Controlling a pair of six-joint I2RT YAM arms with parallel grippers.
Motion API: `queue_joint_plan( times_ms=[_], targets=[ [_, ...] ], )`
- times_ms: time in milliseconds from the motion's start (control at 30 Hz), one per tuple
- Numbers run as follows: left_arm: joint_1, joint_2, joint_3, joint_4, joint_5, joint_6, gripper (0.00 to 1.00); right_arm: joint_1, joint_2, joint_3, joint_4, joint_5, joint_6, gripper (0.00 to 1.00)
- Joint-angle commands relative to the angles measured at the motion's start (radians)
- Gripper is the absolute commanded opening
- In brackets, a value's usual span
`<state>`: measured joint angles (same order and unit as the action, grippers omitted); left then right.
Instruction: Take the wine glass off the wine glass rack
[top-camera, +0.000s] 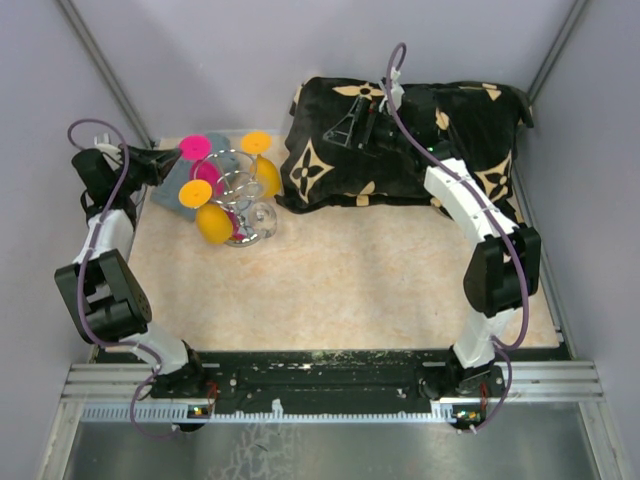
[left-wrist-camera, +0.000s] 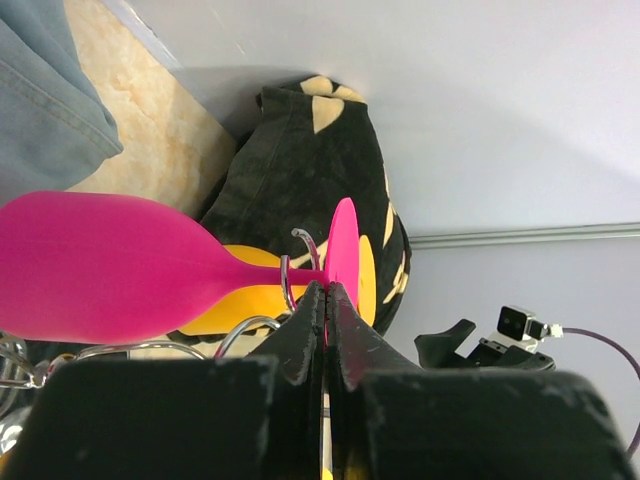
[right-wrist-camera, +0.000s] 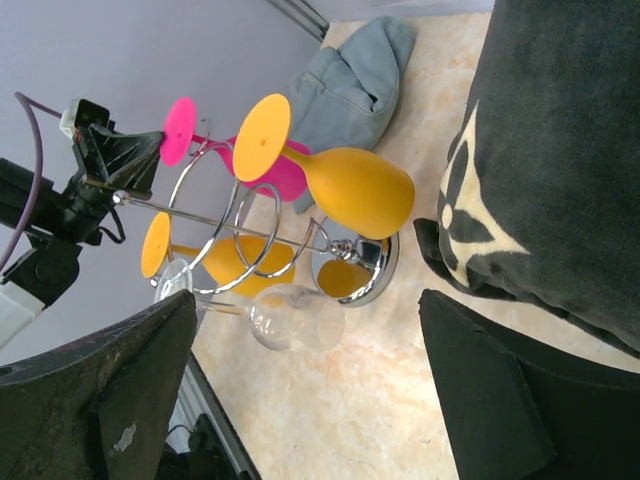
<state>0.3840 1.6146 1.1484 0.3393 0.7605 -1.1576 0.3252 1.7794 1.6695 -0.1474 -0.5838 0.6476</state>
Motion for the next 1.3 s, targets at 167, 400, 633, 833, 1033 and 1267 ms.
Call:
queue_joint_plan(
  times_ms=[167,400,633,833,1033,1267],
  targets=[
    [0.025,-0.017,-0.001,0.072,0.017,-0.023,0.0,0.004,-0.057,-0.014,0.036,0.001,-0.024,0.96],
    [0.026,0.016,0.02,0.11,0.03,-0.04,0.0,0.004,-0.071,-0.027,0.041,0.002,-0.025,0.97],
    [0.024,0.053,0.042,0.13,0.04,-0.051,0.0,0.005,-0.088,-0.046,0.043,0.007,-0.026,0.98],
    [0.012,0.087,0.063,0.151,0.039,-0.068,0.0,0.004,-0.097,-0.05,0.031,0.009,-0.031,0.98],
    [-0.012,0.11,0.094,0.161,0.03,-0.074,0.0,0.005,-0.119,-0.063,0.02,0.022,-0.041,0.98],
    [-0.016,0.118,0.098,0.158,0.008,-0.074,0.0,0.004,-0.153,-0.076,0.01,0.034,-0.042,0.98]
  ],
)
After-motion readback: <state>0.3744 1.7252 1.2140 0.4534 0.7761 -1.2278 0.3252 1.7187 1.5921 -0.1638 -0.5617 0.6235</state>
